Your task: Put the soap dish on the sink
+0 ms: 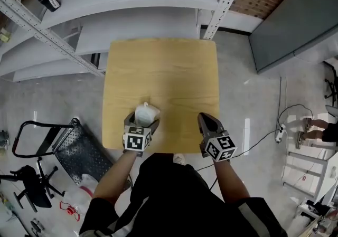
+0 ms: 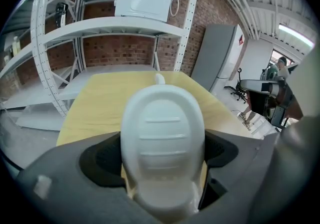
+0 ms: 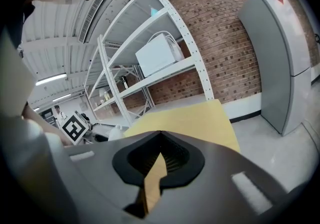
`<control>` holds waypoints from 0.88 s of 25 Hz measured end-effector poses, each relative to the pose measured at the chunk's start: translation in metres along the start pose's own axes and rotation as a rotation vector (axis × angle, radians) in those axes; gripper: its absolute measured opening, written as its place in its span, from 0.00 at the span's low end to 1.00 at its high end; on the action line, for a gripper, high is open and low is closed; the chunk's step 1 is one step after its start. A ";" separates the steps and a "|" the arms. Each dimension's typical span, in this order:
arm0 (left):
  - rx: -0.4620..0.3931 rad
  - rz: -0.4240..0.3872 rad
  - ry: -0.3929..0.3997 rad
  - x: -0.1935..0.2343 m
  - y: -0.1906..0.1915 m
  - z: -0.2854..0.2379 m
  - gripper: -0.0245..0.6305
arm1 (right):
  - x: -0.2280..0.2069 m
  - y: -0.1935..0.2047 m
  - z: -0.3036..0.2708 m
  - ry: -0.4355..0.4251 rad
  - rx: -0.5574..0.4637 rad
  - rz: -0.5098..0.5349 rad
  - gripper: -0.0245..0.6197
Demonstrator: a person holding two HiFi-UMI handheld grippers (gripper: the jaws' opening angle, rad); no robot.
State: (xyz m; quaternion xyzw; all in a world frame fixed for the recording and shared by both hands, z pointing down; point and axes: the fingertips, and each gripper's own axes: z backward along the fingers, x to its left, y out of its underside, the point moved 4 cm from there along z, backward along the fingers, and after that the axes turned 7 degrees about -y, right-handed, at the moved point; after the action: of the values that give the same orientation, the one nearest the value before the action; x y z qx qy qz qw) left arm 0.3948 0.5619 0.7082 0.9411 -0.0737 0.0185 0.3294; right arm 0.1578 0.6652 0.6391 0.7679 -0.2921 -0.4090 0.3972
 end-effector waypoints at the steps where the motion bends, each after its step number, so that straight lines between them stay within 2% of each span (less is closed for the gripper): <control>1: 0.013 -0.002 0.003 0.001 0.001 -0.003 0.75 | 0.002 0.003 -0.003 -0.005 0.015 0.000 0.05; 4: 0.043 -0.020 -0.005 0.004 0.004 -0.013 0.75 | 0.007 0.014 -0.013 -0.016 0.054 0.000 0.05; 9: 0.078 -0.096 -0.079 0.010 0.015 -0.029 0.75 | 0.011 0.024 -0.022 -0.010 0.069 -0.037 0.05; 16: 0.138 -0.119 -0.053 0.003 0.022 -0.042 0.75 | 0.003 0.023 -0.020 0.028 0.058 -0.089 0.05; 22: 0.165 -0.125 -0.072 0.005 0.026 -0.049 0.75 | 0.007 0.021 -0.014 0.035 0.035 -0.124 0.05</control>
State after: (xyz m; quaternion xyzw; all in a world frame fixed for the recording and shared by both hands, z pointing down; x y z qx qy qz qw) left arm 0.3970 0.5723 0.7631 0.9679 -0.0248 -0.0299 0.2484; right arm 0.1707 0.6539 0.6592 0.7983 -0.2440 -0.4141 0.3627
